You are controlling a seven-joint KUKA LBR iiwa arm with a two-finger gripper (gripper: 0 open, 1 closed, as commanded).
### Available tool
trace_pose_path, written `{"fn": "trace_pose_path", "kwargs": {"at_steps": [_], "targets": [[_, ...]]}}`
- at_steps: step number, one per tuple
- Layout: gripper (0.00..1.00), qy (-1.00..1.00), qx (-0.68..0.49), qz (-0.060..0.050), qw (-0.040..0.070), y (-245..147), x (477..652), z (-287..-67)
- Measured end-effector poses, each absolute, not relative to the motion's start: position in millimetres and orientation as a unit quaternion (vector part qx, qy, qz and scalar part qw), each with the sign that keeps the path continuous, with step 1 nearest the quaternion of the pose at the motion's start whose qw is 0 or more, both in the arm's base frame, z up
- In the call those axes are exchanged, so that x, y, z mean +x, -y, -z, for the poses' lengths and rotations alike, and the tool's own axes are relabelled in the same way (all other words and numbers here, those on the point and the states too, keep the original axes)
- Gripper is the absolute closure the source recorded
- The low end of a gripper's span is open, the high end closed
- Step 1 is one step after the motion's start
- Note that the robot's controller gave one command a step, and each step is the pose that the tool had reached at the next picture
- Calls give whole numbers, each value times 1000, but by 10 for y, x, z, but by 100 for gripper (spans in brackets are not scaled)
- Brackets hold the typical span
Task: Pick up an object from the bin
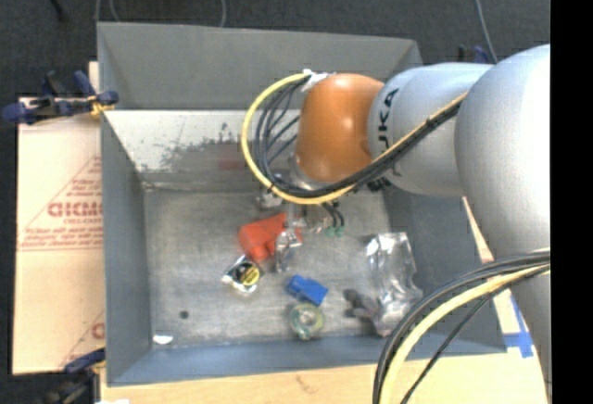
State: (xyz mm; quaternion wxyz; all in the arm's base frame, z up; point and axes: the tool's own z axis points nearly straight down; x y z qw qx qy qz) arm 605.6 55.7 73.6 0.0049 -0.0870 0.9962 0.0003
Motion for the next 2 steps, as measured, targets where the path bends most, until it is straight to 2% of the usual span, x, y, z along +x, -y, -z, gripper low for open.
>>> {"fn": "trace_pose_path", "kwargs": {"at_steps": [1, 2], "targets": [[100, -996, -86, -1, 8, -566, 6077, -784], [100, -988, -157, 1, 7, -602, 6338, -2103]]}}
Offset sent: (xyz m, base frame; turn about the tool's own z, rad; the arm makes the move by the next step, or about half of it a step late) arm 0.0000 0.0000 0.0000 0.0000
